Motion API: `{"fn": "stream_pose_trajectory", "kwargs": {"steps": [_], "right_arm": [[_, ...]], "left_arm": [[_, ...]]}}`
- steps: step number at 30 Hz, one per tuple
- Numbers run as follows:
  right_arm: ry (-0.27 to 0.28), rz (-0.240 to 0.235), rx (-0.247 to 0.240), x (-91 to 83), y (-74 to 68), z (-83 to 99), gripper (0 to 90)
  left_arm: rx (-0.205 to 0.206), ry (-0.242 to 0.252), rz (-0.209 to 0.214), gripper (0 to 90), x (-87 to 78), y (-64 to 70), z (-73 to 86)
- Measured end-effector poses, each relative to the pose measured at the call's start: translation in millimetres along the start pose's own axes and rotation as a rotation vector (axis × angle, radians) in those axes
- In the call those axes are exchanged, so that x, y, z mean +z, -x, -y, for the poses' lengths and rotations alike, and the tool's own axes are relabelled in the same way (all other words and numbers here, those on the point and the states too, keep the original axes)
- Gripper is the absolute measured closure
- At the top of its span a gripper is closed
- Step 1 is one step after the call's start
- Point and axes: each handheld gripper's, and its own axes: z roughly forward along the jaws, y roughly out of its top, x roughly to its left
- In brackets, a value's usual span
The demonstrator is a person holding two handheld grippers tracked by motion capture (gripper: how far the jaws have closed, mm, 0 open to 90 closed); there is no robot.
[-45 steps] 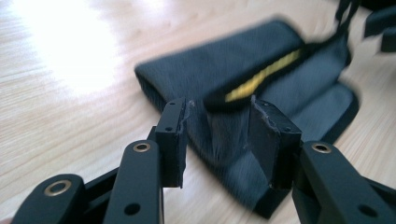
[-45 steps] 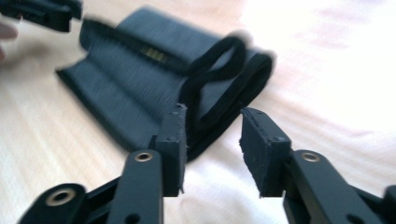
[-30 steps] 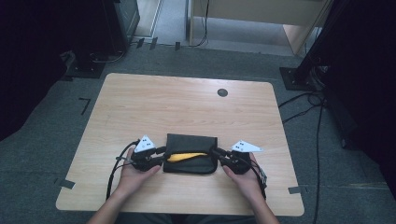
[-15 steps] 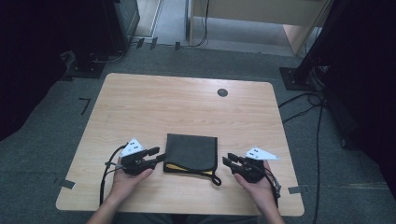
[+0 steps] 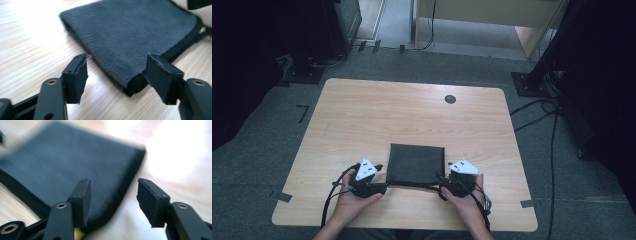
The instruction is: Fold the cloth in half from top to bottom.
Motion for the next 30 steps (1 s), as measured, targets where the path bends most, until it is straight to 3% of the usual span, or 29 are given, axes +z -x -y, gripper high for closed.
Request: {"fn": "stream_pose_trajectory", "kwargs": {"steps": [2, 5, 9, 10, 13, 16, 19, 21, 30], "right_arm": [[-0.006, 0.005, -0.007, 5.1, -17.0, -10.7, 41.3], [-0.036, 0.021, 0.010, 26.2, -37.7, -19.5, 36.9], [-0.083, 0.107, -0.034, 54.2, -54.9, -18.0, 36.1], [-0.096, 0.125, -0.035, 58.8, -55.7, -15.3, 34.9], [-0.096, 0.112, -0.003, 63.5, -53.3, -9.2, 34.5], [-0.082, 0.081, 0.003, 66.8, -48.5, -8.4, 33.7], [-0.048, 0.086, -0.016, 74.7, -45.5, -9.2, 33.8], [-0.048, 0.089, -0.019, 80.7, -45.4, -13.7, 34.0], [-0.050, 0.085, -0.020, 113.8, -35.0, -38.8, 34.0]], "left_arm": [[-0.030, -0.003, -0.037, 30.5, -8.5, -7.7, 4.8], [-0.080, 0.008, -0.075, 29.7, -24.5, -18.8, 15.4], [-0.123, 0.005, -0.113, 30.3, -48.0, -30.5, 29.1], [-0.123, 0.007, -0.125, 30.3, -53.6, -32.4, 31.7], [-0.112, 0.003, -0.172, 29.3, -66.3, -38.0, 39.4], [-0.161, 0.004, -0.195, 28.4, -74.4, -49.6, 48.0], [-0.170, -0.007, -0.253, 28.2, -79.1, -59.9, 52.8], [-0.194, -0.006, -0.254, 27.6, -82.2, -65.7, 55.3], [-0.197, -0.033, -0.296, 26.5, -87.1, -73.3, 59.1]]}}
